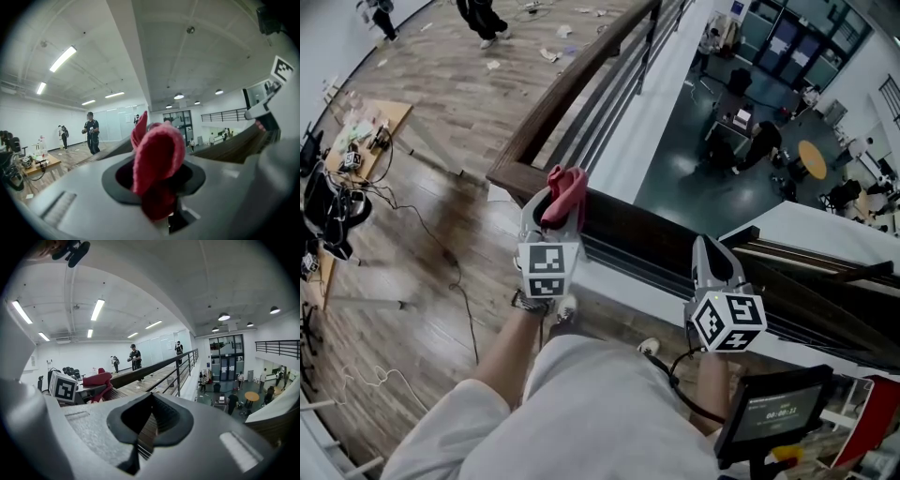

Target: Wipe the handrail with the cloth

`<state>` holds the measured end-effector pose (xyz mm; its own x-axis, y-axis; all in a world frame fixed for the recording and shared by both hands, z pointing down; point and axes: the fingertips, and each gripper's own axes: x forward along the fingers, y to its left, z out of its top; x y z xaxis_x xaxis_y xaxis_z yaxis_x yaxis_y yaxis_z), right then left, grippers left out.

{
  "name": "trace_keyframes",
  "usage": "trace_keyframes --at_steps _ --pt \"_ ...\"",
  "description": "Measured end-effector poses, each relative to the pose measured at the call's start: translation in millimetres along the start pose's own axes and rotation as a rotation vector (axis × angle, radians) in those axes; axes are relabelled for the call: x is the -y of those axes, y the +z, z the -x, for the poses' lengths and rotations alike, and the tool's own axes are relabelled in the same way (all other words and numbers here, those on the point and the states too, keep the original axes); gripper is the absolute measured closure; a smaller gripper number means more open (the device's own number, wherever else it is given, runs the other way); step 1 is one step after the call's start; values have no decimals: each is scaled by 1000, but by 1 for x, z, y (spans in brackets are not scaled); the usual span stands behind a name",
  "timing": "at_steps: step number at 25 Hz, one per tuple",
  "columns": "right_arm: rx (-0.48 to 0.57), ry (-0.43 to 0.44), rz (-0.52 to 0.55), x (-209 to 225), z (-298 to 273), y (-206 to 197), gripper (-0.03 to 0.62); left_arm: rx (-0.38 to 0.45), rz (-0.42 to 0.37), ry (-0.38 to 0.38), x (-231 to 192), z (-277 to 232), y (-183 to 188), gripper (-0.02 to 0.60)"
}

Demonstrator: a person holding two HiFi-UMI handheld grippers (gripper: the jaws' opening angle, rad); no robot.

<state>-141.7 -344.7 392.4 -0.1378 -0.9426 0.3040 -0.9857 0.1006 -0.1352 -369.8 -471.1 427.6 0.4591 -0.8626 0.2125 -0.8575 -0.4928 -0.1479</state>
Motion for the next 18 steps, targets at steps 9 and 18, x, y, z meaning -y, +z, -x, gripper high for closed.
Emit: trace_keyframes --at_steps 9,18 --pt "-4 -65 -25 30 20 -9 591 2 -14 -8 19 2 2 430" --pt "-5 -56 -38 43 29 -12 591 -9 -7 -3 29 3 3 430"
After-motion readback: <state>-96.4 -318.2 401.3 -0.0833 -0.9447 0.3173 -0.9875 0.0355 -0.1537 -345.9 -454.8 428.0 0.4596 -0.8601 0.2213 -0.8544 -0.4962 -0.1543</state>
